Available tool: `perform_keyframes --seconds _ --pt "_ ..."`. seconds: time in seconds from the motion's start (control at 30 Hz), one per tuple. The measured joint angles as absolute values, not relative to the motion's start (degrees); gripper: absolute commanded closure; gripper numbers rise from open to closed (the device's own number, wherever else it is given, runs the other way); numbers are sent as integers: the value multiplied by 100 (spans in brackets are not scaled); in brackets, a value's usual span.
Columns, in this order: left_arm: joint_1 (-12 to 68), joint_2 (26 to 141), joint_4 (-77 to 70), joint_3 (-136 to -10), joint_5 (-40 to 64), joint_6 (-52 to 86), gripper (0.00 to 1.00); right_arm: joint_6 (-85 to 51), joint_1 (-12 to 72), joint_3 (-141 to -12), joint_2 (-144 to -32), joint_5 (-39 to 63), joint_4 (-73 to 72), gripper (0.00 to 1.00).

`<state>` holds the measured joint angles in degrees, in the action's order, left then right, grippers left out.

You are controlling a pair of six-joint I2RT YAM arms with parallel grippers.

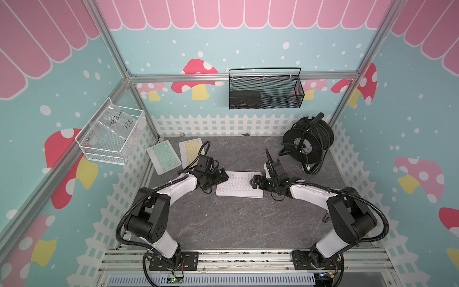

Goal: Stack the numeric keypads
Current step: Place the numeric keypad at the numeric keypad.

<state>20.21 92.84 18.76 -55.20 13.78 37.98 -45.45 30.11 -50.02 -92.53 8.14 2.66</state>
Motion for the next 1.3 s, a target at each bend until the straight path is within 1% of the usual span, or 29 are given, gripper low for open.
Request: perform_keyframes --seconds 0.17,0.47,0.7,1.3 --pt "2178 9268 1826 -5284 1186 4001 1 -4545 3030 -5013 -9376 810 268 0" --pt "2327 9378 1691 -5321 1000 4182 1 -4582 3275 -5013 -9496 823 239 1" --pt "2523 9548 1688 -5520 961 4182 1 -4657 3306 -5013 -9496 729 255 1" --pt "2543 9701 1789 -5843 770 4158 1 -4678 3393 -5105 -9498 537 412 2"
